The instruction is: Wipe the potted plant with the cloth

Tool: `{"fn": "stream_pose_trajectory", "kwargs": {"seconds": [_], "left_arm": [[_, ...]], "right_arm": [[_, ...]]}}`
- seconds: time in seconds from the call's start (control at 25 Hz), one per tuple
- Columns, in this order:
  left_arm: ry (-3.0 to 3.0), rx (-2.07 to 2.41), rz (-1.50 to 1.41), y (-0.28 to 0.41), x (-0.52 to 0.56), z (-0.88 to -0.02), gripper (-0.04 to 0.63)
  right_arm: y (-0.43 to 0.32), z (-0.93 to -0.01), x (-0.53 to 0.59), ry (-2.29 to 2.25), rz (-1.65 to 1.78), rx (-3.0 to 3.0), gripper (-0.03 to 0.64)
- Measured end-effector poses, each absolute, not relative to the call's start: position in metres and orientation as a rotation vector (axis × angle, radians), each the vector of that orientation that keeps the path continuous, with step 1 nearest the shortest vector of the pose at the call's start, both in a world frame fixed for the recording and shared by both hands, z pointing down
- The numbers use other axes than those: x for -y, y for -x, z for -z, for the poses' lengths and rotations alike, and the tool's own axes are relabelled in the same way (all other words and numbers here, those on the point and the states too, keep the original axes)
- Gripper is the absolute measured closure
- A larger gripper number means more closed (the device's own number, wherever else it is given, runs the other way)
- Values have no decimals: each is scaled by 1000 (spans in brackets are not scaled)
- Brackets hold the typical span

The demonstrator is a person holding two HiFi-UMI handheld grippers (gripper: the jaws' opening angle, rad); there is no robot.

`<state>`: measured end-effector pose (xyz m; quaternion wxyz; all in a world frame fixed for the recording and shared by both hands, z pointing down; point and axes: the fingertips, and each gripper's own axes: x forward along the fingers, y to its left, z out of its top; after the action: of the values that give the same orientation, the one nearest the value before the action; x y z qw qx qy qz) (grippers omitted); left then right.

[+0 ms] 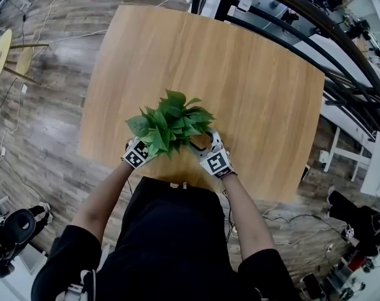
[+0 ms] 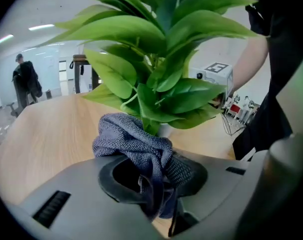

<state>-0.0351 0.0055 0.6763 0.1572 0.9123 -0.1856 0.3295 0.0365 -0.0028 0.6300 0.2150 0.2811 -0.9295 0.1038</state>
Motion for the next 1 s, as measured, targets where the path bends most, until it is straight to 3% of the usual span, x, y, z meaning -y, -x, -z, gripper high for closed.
{"fn": "stream_pose_trajectory", "kwargs": {"seconds": [0.32, 0.8, 1.0], "left_arm": [[-2508, 547, -888, 15, -30, -672, 463], [-2460, 748, -803, 45, 10, -673, 463], [-2440, 785, -824, 46, 21, -678, 463]], "right_arm": [[-40, -634, 1, -823, -280, 2541, 346], [-40, -638, -21, -921, -341, 2498, 347], [-45, -633, 5, -859, -167, 2453, 347]]}}
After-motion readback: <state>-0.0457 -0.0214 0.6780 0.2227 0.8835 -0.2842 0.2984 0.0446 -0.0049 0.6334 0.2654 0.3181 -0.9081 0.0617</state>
